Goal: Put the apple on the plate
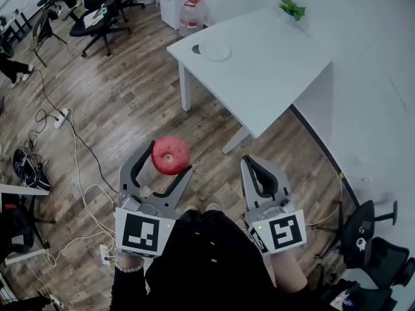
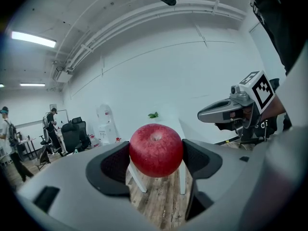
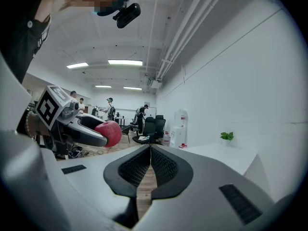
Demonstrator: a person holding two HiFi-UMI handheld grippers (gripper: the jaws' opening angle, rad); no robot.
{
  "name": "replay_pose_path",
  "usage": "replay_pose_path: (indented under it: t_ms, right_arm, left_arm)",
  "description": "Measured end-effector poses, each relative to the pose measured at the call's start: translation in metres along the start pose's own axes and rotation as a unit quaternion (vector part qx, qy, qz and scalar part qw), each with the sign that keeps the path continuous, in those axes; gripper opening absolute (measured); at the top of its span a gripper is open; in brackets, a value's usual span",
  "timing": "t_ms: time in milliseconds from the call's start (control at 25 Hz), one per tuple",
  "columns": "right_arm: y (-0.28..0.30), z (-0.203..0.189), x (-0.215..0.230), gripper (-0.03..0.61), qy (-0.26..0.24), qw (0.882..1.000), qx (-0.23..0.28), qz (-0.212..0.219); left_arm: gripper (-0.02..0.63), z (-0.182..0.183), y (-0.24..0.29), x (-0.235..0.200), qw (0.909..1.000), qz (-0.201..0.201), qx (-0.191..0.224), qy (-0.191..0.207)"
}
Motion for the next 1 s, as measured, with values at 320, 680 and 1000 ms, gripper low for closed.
replay_pose_path:
  t_ms: [320, 680, 1000]
  right_arm:
    - [-0.002, -0.005, -0.011, 0.043, -0.001, 1.0, 0.0, -0.012]
    - [0.002, -0.003, -0.016, 0.042, -0.006, 1.0, -0.002, -0.019]
    - [0.022, 0.003, -0.003, 0.043, -0.01, 1.0, -0.001, -0.008]
  left_arm:
    - [0.347, -0.009, -0.007, -0.004, 0.9999, -0.007, 0.007, 0.008]
    - [0.347, -0.017, -0.012, -0.013, 0.9999, -0.004, 0.008, 0.005]
    - [0.347, -0.009, 0.004, -0.025, 1.0, 0.004, 0.006, 0.005]
Point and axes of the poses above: the fingertips, and each gripper's own axes: y forward along the fingers, x to its right, z out of its top, the point moved 9 cm from there along -y, backward along the fingers, and after that the axes turned 14 degrees about -x, right-handed, at the moved point
